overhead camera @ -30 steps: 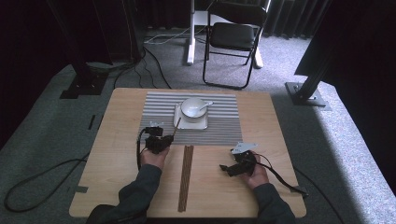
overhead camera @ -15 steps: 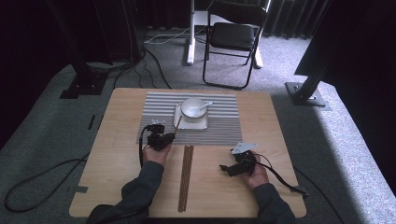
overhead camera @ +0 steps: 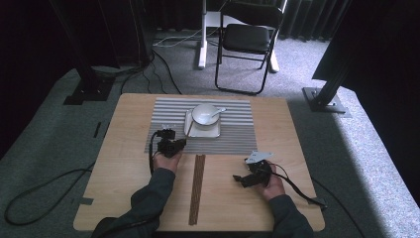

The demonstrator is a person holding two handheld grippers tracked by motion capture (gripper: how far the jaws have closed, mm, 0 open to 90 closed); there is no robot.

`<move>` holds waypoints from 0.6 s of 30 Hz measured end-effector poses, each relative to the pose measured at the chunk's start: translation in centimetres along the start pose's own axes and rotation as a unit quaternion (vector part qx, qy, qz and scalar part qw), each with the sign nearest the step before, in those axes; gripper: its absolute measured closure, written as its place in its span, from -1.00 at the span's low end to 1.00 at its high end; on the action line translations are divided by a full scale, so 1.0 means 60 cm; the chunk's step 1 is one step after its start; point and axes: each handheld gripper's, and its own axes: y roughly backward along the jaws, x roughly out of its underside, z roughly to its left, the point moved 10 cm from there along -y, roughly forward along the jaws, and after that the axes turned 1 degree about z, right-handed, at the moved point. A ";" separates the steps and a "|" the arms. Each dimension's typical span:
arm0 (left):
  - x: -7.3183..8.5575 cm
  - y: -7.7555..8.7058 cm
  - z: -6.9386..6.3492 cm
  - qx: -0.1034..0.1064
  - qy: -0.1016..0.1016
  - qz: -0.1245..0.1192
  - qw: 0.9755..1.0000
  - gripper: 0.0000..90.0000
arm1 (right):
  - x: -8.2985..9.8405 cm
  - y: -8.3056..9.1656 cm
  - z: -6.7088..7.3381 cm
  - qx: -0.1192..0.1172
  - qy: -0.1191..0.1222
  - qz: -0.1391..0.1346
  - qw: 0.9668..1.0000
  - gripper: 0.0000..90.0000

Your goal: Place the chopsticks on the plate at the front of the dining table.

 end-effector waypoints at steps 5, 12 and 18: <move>-0.002 -0.004 0.001 -0.001 0.001 0.001 1.000 0.86 | 0.000 0.000 0.000 0.000 -0.001 0.000 1.000 -0.74; -0.008 -0.011 0.003 -0.003 0.005 0.002 1.000 0.86 | 0.000 0.000 0.000 0.000 0.000 0.000 1.000 -0.74; -0.011 -0.019 0.010 -0.004 0.015 0.004 1.000 0.86 | 0.000 0.000 0.000 0.000 -0.001 0.000 1.000 -0.74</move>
